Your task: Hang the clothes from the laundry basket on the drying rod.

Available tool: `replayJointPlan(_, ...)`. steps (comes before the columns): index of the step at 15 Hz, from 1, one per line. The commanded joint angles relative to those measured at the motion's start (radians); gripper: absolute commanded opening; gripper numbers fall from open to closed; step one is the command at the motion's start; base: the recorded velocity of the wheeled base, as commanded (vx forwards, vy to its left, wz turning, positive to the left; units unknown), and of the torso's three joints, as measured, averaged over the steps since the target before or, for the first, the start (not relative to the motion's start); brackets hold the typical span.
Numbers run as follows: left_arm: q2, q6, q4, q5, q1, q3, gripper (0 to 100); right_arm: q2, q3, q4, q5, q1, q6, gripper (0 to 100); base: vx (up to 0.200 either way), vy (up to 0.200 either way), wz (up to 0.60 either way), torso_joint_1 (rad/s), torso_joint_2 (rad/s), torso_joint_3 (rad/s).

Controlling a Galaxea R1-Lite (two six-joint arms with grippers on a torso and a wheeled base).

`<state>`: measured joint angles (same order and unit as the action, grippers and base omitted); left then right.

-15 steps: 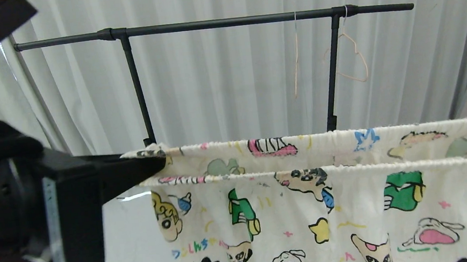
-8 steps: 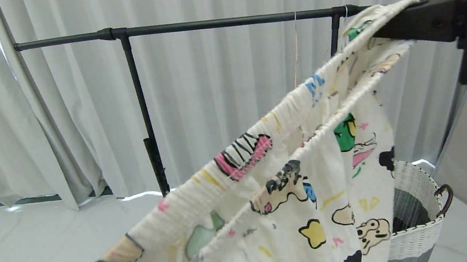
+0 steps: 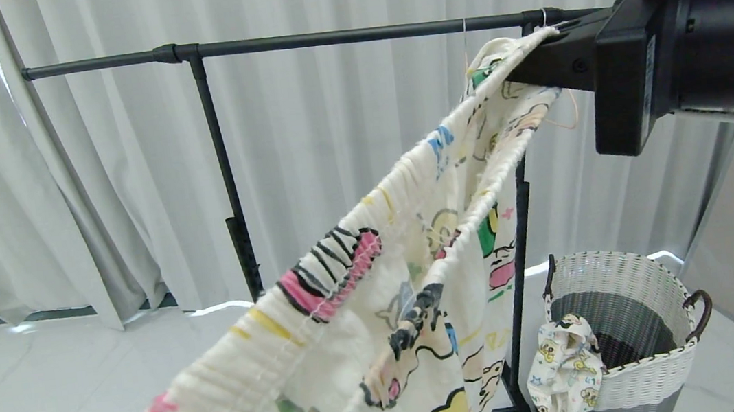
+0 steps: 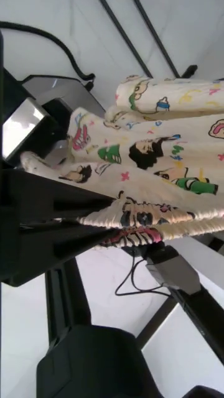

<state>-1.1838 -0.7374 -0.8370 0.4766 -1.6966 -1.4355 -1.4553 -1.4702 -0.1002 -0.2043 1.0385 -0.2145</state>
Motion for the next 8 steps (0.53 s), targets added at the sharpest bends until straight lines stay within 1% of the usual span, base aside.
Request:
replayJointPlan(1,-0.008,0.026,-0.001,0.01,0.097,0.007,0,0.009,0.001,-0.006,-0.004,0.0,0.0,0,0.0,0.0,0.0,0.0,0.0,0.0)
replayJointPlan(3,-0.011,0.165,-0.001,0.013,0.262,0.007,0,0.036,0.002,-0.053,-0.017,-0.023,0.0,0,0.0,0.0,0.0,0.0,0.0,0.0)
replayJointPlan(4,-0.026,0.276,0.01,0.013,0.419,0.006,0,0.069,0.001,-0.104,-0.018,-0.038,0.0,0,0.0,0.0,0.0,0.0,0.0,0.0)
replayJointPlan(5,-0.053,0.331,0.047,0.013,0.528,0.006,0,0.093,0.002,-0.136,-0.018,-0.048,0.0,0,0.0,0.0,0.0,0.0,0.0,0.0)
replayJointPlan(6,-0.077,0.362,0.118,0.013,0.597,0.006,0,0.118,0.002,-0.174,-0.017,-0.051,0.001,0,0.0,0.0,0.0,0.0,0.0,0.0)
replayJointPlan(8,-0.132,0.421,0.283,0.014,0.667,0.007,0,0.162,0.011,-0.256,-0.018,-0.051,0.001,0,0.0,0.0,0.0,0.0,0.0,0.0)
